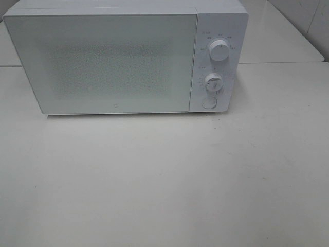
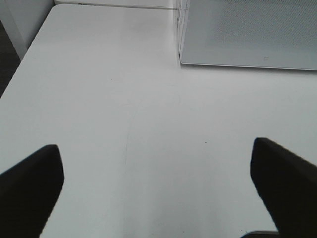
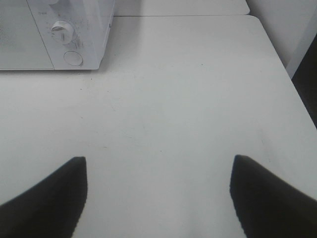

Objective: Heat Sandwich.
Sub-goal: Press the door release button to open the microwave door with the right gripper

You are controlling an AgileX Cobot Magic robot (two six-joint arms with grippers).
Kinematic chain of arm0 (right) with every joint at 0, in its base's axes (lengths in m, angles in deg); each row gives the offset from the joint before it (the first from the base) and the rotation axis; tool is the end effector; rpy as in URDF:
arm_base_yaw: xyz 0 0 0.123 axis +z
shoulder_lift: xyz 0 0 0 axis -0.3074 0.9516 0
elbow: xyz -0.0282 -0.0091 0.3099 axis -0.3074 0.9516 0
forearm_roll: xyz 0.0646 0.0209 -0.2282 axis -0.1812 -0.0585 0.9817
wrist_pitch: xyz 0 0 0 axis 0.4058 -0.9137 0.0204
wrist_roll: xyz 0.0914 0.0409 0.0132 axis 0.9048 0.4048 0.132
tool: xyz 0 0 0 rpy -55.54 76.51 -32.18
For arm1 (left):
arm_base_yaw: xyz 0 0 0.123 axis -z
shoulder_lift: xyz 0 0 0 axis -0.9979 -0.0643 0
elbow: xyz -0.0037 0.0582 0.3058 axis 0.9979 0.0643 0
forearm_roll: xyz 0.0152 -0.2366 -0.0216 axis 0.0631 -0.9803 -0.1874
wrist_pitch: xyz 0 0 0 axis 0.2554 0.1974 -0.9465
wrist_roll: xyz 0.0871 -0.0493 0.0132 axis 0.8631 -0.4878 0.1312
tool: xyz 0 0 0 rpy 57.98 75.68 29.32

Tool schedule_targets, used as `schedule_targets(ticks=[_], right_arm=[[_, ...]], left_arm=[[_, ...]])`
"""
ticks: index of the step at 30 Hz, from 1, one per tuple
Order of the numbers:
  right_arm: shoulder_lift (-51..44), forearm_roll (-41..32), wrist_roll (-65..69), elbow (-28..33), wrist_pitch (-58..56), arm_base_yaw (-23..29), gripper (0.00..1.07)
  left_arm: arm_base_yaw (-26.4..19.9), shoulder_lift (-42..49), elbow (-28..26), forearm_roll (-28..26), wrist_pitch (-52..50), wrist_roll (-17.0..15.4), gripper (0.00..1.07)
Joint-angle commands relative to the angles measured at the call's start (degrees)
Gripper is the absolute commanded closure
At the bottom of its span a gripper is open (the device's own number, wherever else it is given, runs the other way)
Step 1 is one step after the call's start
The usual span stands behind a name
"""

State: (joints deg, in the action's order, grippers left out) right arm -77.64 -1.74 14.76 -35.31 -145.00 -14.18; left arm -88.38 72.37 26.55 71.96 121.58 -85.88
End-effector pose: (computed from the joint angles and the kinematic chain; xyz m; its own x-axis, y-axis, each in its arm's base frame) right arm -0.0331 -0.0087 0.2703 -0.4109 0.0156 -0.9115 0.0122 0.9999 0.0116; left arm -0.0384 -0.0053 0.2690 -0.4545 -0.0540 -0.8891 -0.0186 0.9985 -0.0511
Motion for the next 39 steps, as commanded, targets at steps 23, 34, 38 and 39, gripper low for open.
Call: schedule_targets(ticks=[23, 34, 38, 39], right_arm=[[0.80, -0.29, -0.52, -2.69, 2.41, -0.92, 0.31], [11.17, -0.29, -0.52, -4.93, 15.01, -0.92, 0.31], [15.47, 0.40, -0.57, -4.93, 22.23, -0.92, 0.31], [17.53, 0.34, -0.57, -4.87, 25.27, -0.92, 0.31]], left_arm=[[0.06, 0.92, 0.11, 0.00, -0.80, 0.06, 0.09], [0.06, 0.92, 0.11, 0.00, -0.80, 0.06, 0.09], [0.06, 0.92, 0.11, 0.00, -0.80, 0.06, 0.09], [0.06, 0.92, 0.11, 0.00, -0.80, 0.06, 0.09]])
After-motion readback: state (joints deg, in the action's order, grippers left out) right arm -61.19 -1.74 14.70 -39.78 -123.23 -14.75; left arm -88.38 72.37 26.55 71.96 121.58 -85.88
